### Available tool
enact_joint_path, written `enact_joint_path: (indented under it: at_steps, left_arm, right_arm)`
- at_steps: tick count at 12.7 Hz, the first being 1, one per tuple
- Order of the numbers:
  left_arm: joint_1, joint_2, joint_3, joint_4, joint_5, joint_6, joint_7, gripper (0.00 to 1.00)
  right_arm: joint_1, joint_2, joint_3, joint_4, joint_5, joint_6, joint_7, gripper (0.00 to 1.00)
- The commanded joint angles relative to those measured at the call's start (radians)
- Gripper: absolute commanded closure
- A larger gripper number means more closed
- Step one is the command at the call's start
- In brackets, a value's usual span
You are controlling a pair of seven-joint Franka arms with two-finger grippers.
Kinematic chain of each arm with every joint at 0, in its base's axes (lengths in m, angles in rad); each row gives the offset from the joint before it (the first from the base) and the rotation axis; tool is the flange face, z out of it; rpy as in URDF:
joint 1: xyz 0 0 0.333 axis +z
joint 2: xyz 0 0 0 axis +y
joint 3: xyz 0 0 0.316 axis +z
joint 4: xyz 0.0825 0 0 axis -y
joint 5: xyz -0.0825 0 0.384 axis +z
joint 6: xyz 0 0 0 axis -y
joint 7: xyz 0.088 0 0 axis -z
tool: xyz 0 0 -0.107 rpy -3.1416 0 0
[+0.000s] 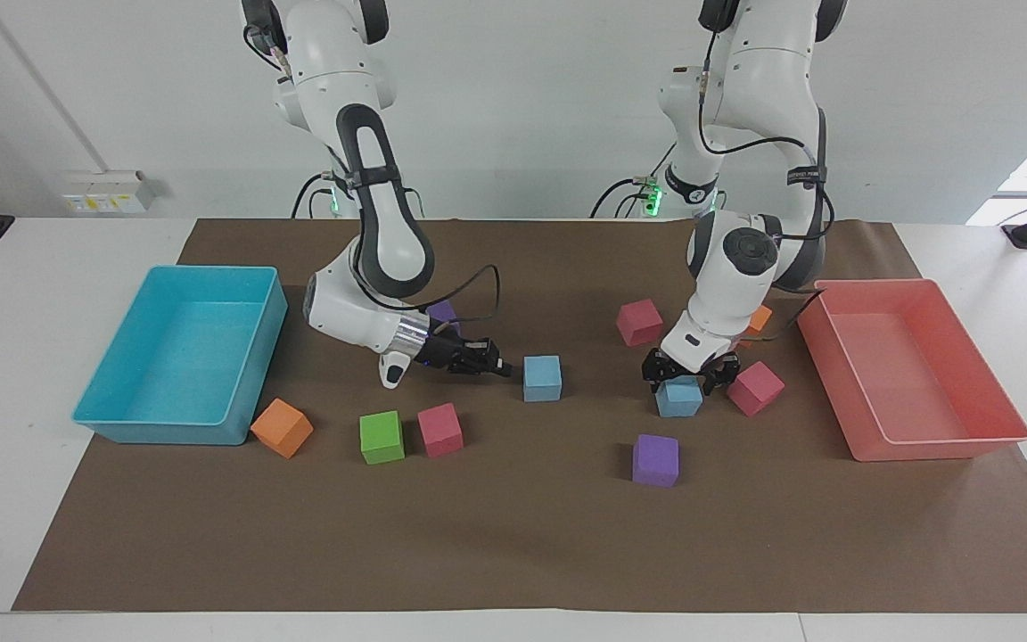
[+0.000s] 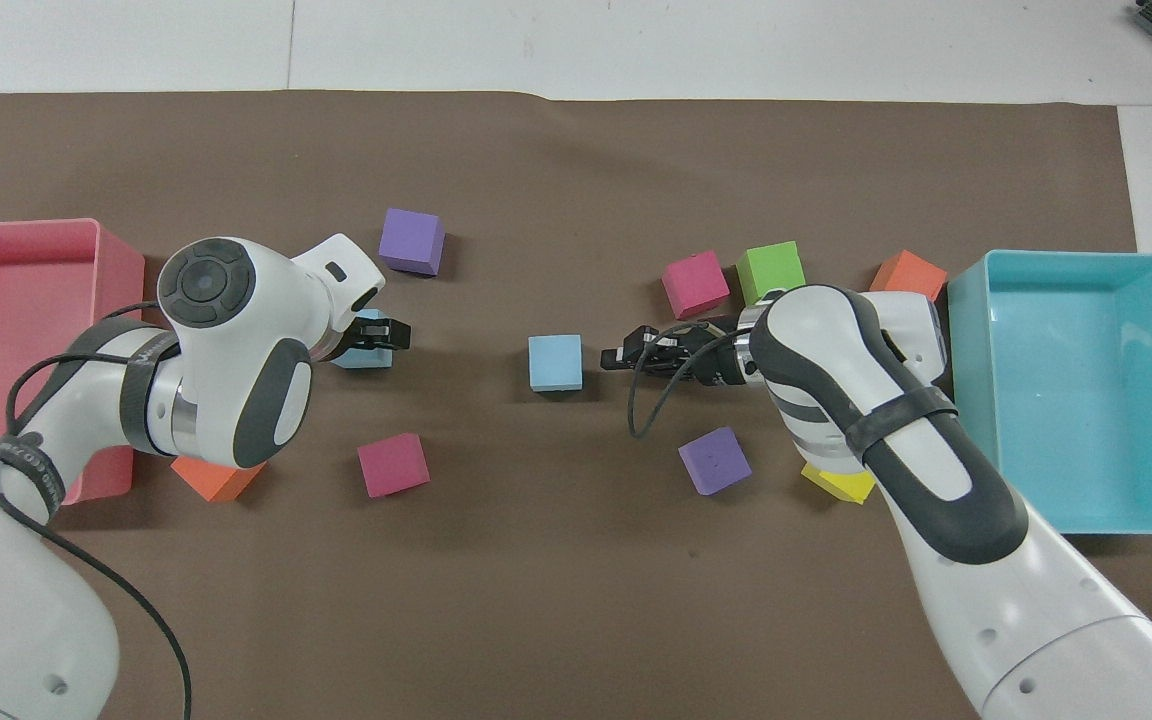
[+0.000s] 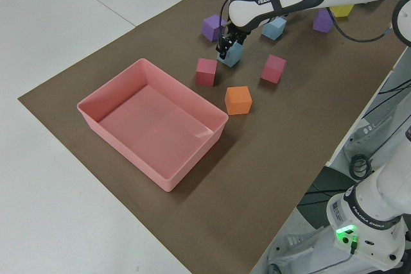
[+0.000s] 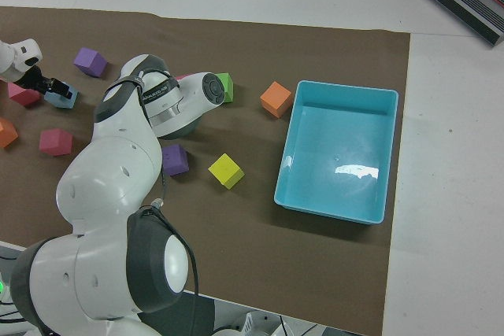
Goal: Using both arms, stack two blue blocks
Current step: 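Grasp the second light-blue cube with the left gripper and lift it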
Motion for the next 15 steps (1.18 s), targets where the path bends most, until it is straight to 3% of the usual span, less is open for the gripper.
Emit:
enact_joint_path:
  at_steps: [1,2,3,5,6,8,11,15]
  left_arm:
    - [-0.014,-0.002,0.012,-0.028,0.007,0.031,-0.014,0.0]
    - [-0.014,-0.002,0.012,-0.028,0.007,0.031,-0.014,0.0]
    - [-0.014,-0.002,0.012,-0.028,0.007,0.031,-0.015,0.18]
    - [-0.011,-0.002,0.012,-0.027,0.007,0.036,-0.015,0.7]
    - [-0.011,-0.001,0.015,-0.027,0.007,0.036,-0.015,0.87]
    - [-0.013,-0.002,0.015,-0.021,0.007,0.033,-0.015,0.94]
    - [-0.017,-0.04,0.017,-0.013,0.007,0.008,-0.017,0.96]
    - [-0.052,-0.093,0.017,0.079,0.012,-0.168,-0.095,0.95]
  right_arm:
    - [-0.004,0.007,0.004,-0.01,0.017,0.014,-0.02,1.0]
    - [-0.012,0.007,0.004,-0.01,0.016,0.009,-0.029,1.0]
    - [-0.009,0.007,0.004,-0.013,0.014,0.014,-0.043,1.0]
    - [-0.003,0.006,0.004,-0.015,0.014,0.017,-0.046,1.0]
    - [-0.004,0.006,0.002,-0.015,0.014,0.017,-0.055,1.0]
    - [-0.001,0.003,0.002,-0.027,0.008,0.022,-0.058,1.0]
    - [-0.001,0.006,0.002,-0.036,-0.007,0.028,-0.063,1.0]
    - [0.002,0.007,0.002,-0.034,-0.007,0.048,-0.061,1.0]
